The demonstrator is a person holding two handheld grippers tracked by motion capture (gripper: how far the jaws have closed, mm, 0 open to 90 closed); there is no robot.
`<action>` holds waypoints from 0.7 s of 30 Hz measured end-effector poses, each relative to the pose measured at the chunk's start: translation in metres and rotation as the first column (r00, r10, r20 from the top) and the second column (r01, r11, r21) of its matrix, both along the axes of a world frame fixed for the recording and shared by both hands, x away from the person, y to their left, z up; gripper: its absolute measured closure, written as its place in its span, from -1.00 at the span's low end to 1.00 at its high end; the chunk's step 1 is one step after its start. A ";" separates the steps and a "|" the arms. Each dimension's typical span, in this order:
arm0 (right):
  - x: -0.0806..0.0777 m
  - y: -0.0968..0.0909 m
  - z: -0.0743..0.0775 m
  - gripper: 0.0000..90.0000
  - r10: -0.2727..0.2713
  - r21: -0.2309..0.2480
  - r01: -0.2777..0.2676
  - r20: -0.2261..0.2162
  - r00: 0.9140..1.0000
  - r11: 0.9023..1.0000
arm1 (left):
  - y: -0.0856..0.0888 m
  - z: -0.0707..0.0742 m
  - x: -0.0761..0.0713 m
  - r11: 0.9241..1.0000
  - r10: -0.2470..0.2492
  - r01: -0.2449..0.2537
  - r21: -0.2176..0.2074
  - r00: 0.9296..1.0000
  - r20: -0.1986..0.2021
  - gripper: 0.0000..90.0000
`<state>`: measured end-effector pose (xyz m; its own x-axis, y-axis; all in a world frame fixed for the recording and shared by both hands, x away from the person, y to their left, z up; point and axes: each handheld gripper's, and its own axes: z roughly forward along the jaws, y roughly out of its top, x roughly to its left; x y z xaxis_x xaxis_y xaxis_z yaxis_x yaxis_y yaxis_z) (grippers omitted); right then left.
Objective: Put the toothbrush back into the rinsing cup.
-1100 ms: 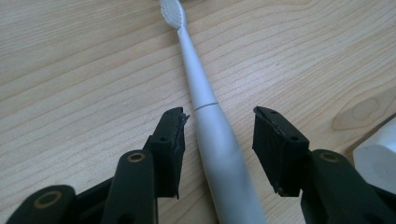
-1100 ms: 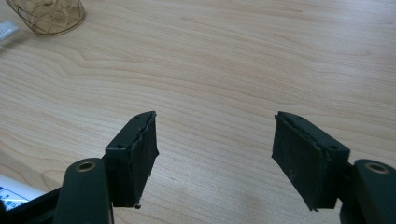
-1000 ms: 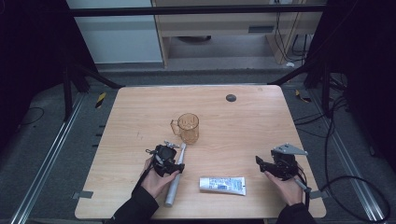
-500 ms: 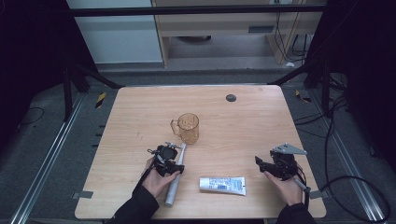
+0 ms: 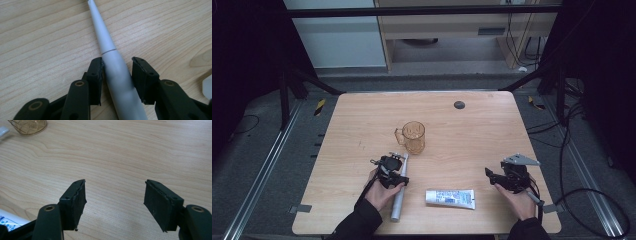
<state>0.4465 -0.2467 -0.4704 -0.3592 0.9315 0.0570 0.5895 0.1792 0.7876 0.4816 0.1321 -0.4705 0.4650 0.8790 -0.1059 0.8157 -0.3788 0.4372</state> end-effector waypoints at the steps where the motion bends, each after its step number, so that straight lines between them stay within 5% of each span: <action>1: 0.000 0.000 0.000 -0.25 0.000 -0.001 0.000 0.000 1.000 1.000 | 0.000 0.000 0.000 1.000 0.002 -0.002 -0.002 1.000 -0.005 0.36; 21: -0.001 -0.001 0.001 -0.20 0.001 0.001 -0.001 0.001 1.000 1.000 | 0.000 0.000 0.002 1.000 0.026 -0.026 0.014 1.000 -0.015 0.49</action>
<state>0.4456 -0.2476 -0.4695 -0.3600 0.9312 0.0576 0.5886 0.1788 0.7884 0.4835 0.1320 -0.4708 0.4407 0.8920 -0.1006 0.8316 -0.3635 0.4199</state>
